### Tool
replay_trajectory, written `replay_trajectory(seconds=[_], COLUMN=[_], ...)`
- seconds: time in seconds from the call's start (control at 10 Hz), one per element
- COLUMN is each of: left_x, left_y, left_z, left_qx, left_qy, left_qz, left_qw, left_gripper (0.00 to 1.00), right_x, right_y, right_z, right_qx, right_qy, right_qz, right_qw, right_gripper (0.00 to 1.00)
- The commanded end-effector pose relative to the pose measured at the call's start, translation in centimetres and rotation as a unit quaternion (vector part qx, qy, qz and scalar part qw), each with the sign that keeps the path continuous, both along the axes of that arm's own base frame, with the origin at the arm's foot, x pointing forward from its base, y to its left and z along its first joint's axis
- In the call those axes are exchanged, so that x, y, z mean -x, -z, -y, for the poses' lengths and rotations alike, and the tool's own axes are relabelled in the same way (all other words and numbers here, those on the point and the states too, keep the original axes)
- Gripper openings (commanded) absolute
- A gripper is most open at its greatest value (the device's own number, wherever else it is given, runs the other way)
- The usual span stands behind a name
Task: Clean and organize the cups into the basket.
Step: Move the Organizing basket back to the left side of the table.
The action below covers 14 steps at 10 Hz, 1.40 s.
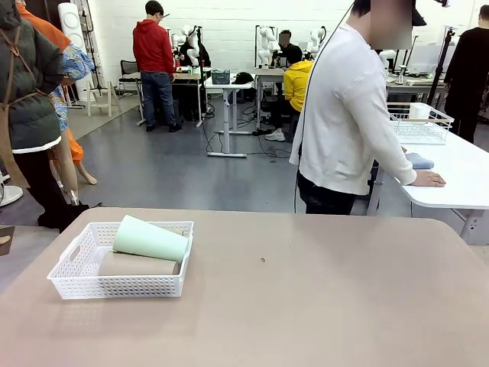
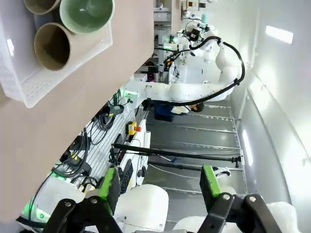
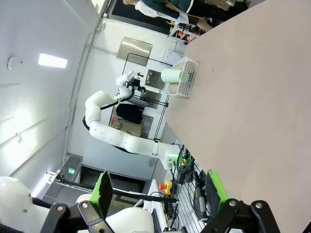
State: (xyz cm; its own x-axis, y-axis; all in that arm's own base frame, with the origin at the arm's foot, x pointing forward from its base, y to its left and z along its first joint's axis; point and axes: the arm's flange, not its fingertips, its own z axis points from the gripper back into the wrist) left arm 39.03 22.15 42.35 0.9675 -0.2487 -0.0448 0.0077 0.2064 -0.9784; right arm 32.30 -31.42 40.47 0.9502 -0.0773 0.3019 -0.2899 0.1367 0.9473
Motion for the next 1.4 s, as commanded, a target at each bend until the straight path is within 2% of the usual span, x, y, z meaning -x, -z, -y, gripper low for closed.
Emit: replay_trajectory(seconds=[0.0, 0.2, 0.3, 0.4, 1.1, 1.2, 1.3], left_x=[-1.4, -0.9, -0.7, -0.1, -0.1, -0.3, 0.5], left_y=[-12.5, -13.2, -14.0, 0.2, 0.2, 0.6, 0.3], left_z=[-17.5, -17.1, -16.0, -1.8, -1.8, -2.0, -2.8], left_qx=[0.043, 0.028, -0.003, 0.006, 0.006, 0.005, -0.002], left_qy=[0.026, 0.039, 0.048, -0.007, -0.007, 0.001, -0.003], left_qz=[-0.005, 0.0, -0.025, 0.012, 0.012, 0.002, 0.026], left_qw=[0.999, 0.999, 0.999, 1.0, 1.0, 1.0, 1.0], left_gripper=[0.85, 0.85, 0.85, 0.85, 0.85, 0.85, 0.85], right_x=[0.1, 0.1, 0.1, 0.1, 0.1, 0.1, 0.1], right_y=[0.1, 0.1, 0.1, 0.1, 0.1, 0.1, 0.1], right_z=[-0.1, -0.1, -0.1, -0.1, -0.1, -0.1, -0.1], right_qx=[0.004, 0.004, 0.004, 0.004, 0.004, 0.004, 0.004], right_qy=[-0.001, -0.001, -0.001, -0.001, -0.001, -0.001, -0.001], right_qz=[0.002, 0.002, 0.002, 0.002, 0.002, 0.002, 0.002], right_qw=[1.0, 1.0, 1.0, 1.0, 1.0, 1.0, 1.0], right_gripper=[1.0, 1.0, 1.0, 1.0, 1.0, 1.0, 1.0])
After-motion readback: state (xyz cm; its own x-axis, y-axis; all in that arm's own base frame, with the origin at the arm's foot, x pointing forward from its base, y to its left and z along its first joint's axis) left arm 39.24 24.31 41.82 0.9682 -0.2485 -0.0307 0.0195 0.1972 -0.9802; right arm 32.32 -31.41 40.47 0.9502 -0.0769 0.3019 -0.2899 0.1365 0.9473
